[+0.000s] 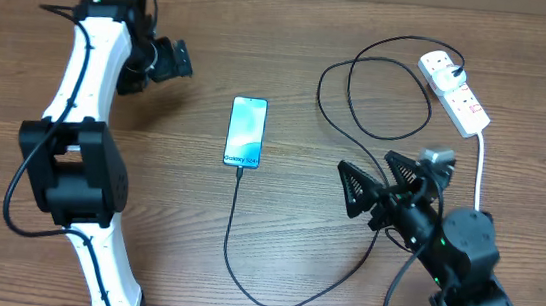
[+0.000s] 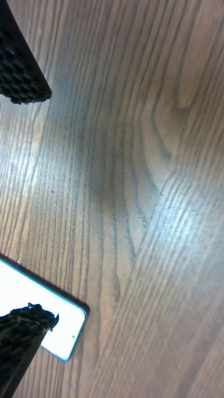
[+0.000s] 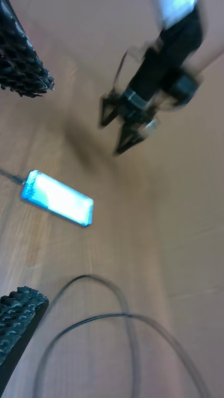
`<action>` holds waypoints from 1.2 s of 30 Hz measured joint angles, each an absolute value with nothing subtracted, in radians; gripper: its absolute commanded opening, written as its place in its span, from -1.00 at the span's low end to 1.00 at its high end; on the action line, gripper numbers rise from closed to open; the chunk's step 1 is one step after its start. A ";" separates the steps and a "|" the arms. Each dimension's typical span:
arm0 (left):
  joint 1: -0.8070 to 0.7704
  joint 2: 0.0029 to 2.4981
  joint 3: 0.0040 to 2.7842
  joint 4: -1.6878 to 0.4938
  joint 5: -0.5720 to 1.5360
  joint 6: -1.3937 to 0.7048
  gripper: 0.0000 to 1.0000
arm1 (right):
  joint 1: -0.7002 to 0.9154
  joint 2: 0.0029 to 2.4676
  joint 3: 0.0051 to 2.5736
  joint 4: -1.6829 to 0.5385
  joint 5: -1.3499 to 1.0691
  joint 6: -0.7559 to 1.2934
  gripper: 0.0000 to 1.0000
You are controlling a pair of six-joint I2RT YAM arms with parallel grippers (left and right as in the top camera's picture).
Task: Plug charger to phone and switch on socket
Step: 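Move the right gripper up to the white power strip's switch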
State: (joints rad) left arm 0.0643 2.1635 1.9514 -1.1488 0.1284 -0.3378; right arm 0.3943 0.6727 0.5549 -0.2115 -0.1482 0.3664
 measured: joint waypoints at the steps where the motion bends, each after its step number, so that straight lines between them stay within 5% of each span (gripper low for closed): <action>1: 0.065 2.162 1.953 -1.149 0.130 -0.338 0.99 | 0.393 0.696 0.574 -0.239 -0.148 0.366 1.00; 16: 0.066 2.162 1.953 -1.150 0.139 -0.338 0.99 | 0.010 1.108 1.074 -0.694 -0.351 0.317 0.99; 21: 0.066 2.162 1.953 -1.152 0.139 -0.338 1.00 | -0.124 1.262 1.134 -0.746 -0.465 0.297 0.43; 27: 0.066 2.162 1.953 -1.152 0.139 -0.338 1.00 | -0.220 1.376 1.135 -0.750 -0.521 0.286 -0.90; 36: 0.066 2.162 1.953 -1.152 0.139 -0.338 0.99 | -0.234 1.436 1.135 -0.749 -0.537 0.287 -0.93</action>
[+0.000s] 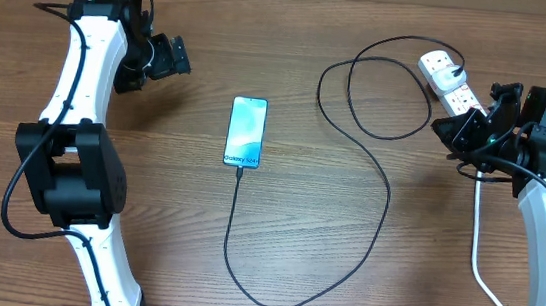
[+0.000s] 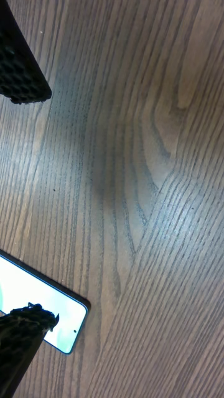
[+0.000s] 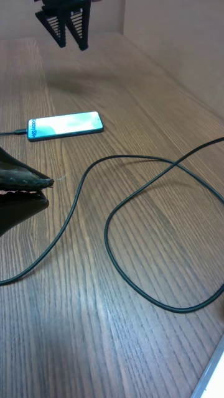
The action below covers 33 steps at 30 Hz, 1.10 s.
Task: Plug charger to phone and switch on socket
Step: 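Move the right gripper up to the white power strip's switch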
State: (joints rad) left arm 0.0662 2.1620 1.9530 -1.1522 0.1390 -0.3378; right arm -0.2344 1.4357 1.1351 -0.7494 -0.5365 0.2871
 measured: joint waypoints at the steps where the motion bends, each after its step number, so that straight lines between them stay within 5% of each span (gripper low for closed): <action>1: 0.066 2.162 1.953 -1.152 0.139 -0.338 1.00 | -0.234 1.436 1.135 -0.748 -0.538 0.287 -0.93; 23: 0.066 2.162 1.953 -1.152 0.139 -0.338 1.00 | -0.234 1.536 1.135 -0.688 -0.465 0.410 -0.85; 31: 0.066 2.162 1.953 -1.152 0.139 -0.338 0.99 | -0.234 1.582 1.135 -0.605 -0.351 0.541 -0.70; 33: 0.066 2.162 1.953 -1.152 0.139 -0.338 1.00 | -0.232 1.583 1.135 -0.593 -0.305 0.589 -0.38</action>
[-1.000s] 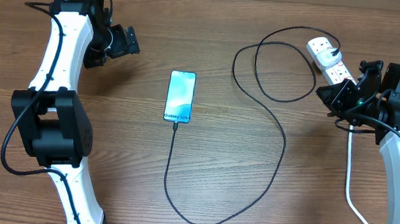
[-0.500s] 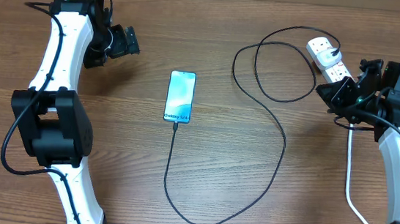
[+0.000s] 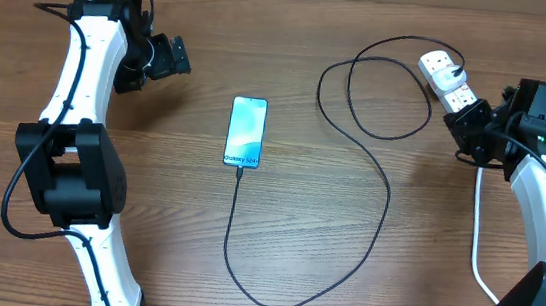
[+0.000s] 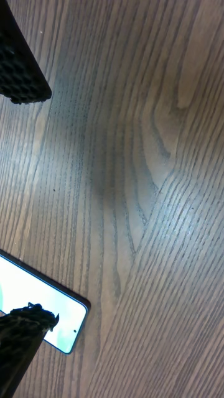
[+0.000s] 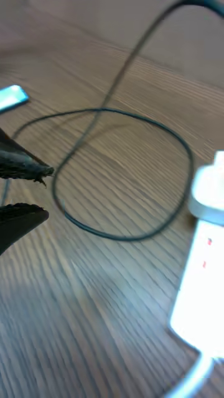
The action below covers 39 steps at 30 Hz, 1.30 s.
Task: Plug charger to phone and switch on socket
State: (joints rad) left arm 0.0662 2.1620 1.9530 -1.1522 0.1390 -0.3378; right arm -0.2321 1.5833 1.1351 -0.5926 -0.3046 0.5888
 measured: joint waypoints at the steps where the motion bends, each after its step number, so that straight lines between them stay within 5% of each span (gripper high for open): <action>1: 0.066 2.162 1.953 -1.152 0.139 -0.338 0.99 | -0.230 1.583 1.135 -0.586 -0.281 0.602 -0.32; 4: 0.066 2.162 1.953 -1.152 0.139 -0.338 1.00 | -0.218 1.583 1.135 -0.560 -0.197 0.645 -0.16; 12: 0.066 2.162 1.953 -1.153 0.139 -0.338 0.99 | -0.221 1.594 1.177 -0.561 -0.104 0.642 0.83; 14: 0.066 2.162 1.953 -1.153 0.139 -0.338 0.99 | -0.229 1.610 1.240 -0.611 -0.094 0.625 0.93; 21: 0.066 2.162 1.953 -1.152 0.139 -0.338 0.99 | -0.261 1.735 1.571 -0.776 -0.074 0.568 0.98; 28: 0.066 2.162 1.953 -1.152 0.139 -0.338 1.00 | -0.298 1.880 1.605 -0.753 -0.072 0.457 0.99; 34: 0.066 2.162 1.953 -1.152 0.139 -0.338 0.99 | -0.340 1.953 1.605 -0.805 -0.070 0.176 0.82; 36: 0.066 2.162 1.953 -1.152 0.139 -0.338 0.99 | -0.350 1.964 1.604 -0.819 -0.069 0.063 1.00; 39: 0.066 2.162 1.953 -1.152 0.139 -0.338 0.99 | -0.355 1.983 1.604 -0.804 -0.067 -0.071 1.00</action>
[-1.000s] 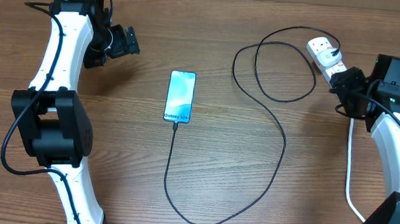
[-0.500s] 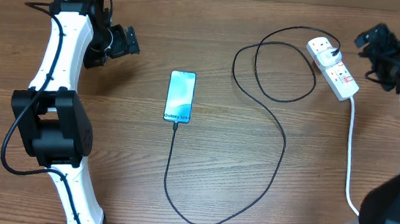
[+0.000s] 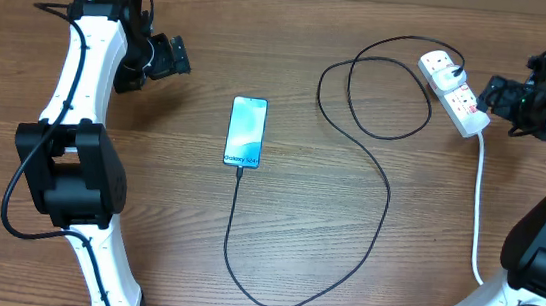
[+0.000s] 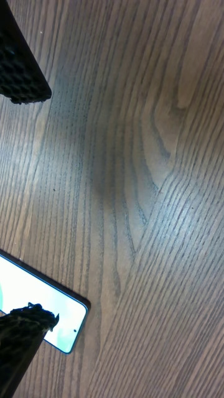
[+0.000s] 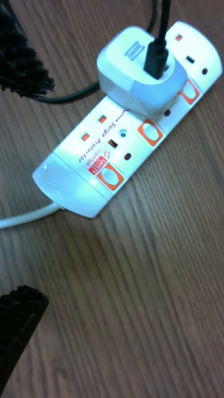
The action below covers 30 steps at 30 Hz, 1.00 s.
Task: Plug charger to phone and switch on socket
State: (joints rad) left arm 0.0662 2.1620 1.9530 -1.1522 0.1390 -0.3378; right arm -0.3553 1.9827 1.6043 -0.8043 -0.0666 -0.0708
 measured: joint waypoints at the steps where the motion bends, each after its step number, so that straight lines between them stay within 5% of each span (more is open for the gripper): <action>1: 0.066 2.162 1.953 -1.152 0.139 -0.338 1.00 | -0.355 1.989 1.604 -0.794 -0.068 -0.094 1.00; 16: 0.066 2.162 1.953 -1.152 0.139 -0.338 0.99 | -0.353 2.102 1.568 -0.714 -0.186 -0.529 1.00; 30: 0.066 2.162 1.953 -1.152 0.139 -0.338 1.00 | -0.352 2.121 1.555 -0.608 -0.235 -0.603 1.00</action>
